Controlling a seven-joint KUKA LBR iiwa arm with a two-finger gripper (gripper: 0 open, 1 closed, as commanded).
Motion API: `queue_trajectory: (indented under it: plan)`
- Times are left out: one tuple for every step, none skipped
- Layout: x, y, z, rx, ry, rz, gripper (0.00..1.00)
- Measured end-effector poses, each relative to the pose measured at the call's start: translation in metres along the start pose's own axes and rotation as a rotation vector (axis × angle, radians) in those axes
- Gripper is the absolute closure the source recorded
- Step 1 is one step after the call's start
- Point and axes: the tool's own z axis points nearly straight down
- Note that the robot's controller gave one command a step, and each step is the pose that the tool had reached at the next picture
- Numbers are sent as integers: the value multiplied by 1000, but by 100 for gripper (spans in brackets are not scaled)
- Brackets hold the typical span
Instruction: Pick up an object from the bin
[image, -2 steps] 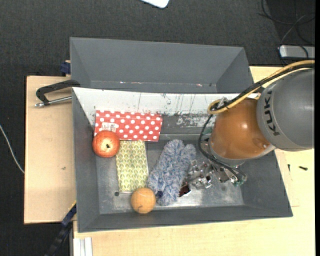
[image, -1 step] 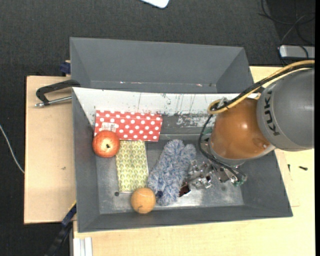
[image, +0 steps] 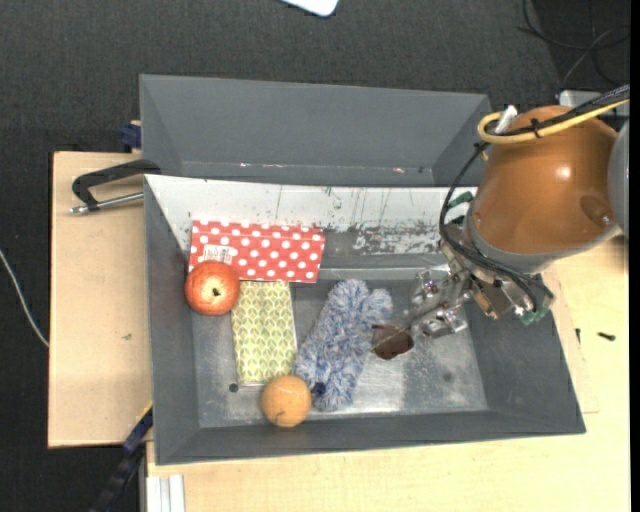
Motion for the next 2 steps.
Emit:
queue_trajectory:
  plan:
    - [1, 0, 1, -2, 3, 0, 100]
    - [-3, 6, 29, 3, -2, -165, 100]
